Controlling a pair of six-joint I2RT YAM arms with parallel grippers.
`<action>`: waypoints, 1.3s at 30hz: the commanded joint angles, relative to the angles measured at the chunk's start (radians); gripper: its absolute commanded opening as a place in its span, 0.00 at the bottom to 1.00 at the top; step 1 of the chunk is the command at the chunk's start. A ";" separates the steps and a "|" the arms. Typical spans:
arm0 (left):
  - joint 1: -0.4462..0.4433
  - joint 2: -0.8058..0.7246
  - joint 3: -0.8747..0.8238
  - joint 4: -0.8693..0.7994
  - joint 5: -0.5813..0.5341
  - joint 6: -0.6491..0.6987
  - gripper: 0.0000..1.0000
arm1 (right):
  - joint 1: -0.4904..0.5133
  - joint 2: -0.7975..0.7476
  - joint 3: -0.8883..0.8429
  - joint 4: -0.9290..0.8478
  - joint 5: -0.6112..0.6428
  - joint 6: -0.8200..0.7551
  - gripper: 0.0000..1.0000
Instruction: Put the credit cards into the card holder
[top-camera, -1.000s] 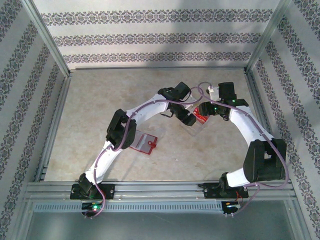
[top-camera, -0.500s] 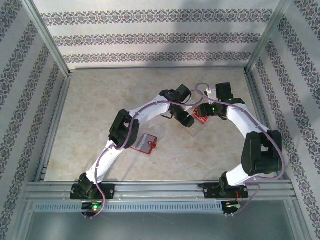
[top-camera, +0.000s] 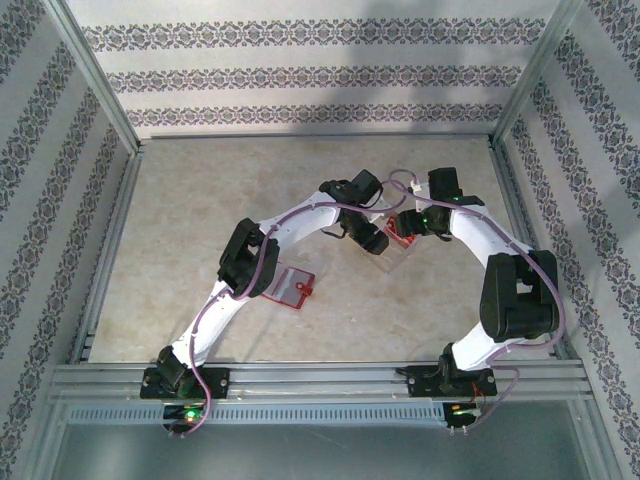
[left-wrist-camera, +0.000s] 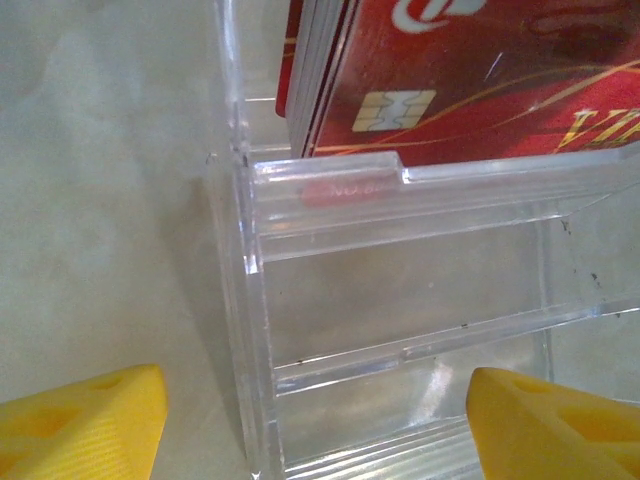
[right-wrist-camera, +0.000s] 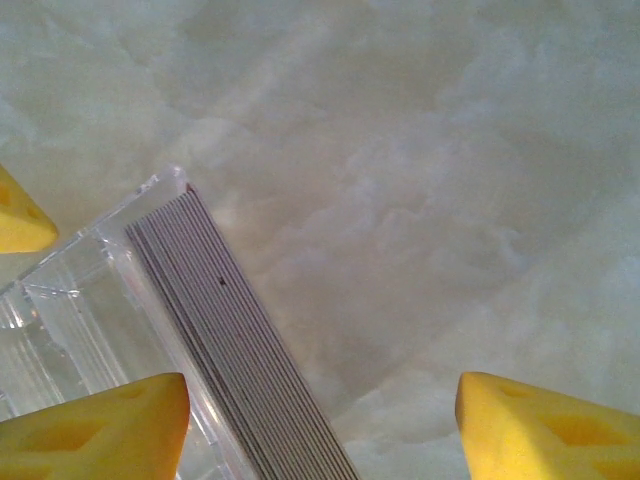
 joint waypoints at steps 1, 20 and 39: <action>0.007 0.022 -0.033 -0.060 -0.040 0.020 0.78 | -0.013 0.015 0.011 -0.004 0.046 -0.010 0.71; 0.002 0.009 -0.060 -0.060 -0.024 0.020 0.77 | -0.012 -0.020 0.019 -0.035 0.057 -0.019 0.60; 0.001 0.014 -0.051 -0.061 -0.036 0.020 0.77 | -0.013 -0.046 0.014 -0.030 0.048 -0.028 0.56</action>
